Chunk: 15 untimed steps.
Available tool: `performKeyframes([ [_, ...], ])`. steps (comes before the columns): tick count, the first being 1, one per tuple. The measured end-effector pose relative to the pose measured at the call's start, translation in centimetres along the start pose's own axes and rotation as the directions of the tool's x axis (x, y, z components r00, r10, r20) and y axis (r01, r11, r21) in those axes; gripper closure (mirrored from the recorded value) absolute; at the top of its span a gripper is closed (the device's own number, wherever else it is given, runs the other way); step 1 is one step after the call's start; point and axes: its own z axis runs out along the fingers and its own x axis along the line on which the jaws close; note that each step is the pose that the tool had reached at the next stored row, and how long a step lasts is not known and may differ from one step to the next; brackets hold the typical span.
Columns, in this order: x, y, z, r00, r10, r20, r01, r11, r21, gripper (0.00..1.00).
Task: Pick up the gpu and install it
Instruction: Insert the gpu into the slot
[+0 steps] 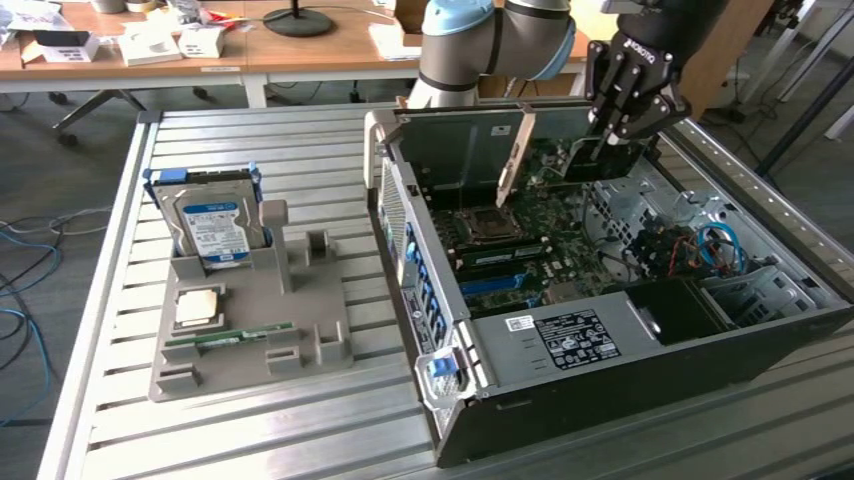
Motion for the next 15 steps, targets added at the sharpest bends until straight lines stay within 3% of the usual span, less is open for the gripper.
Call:
performKeyframes([
  [15,0.01,-0.02,0.40,1.0000,0.000,0.0002,0.000,1.0000,0.0000,0.73],
])
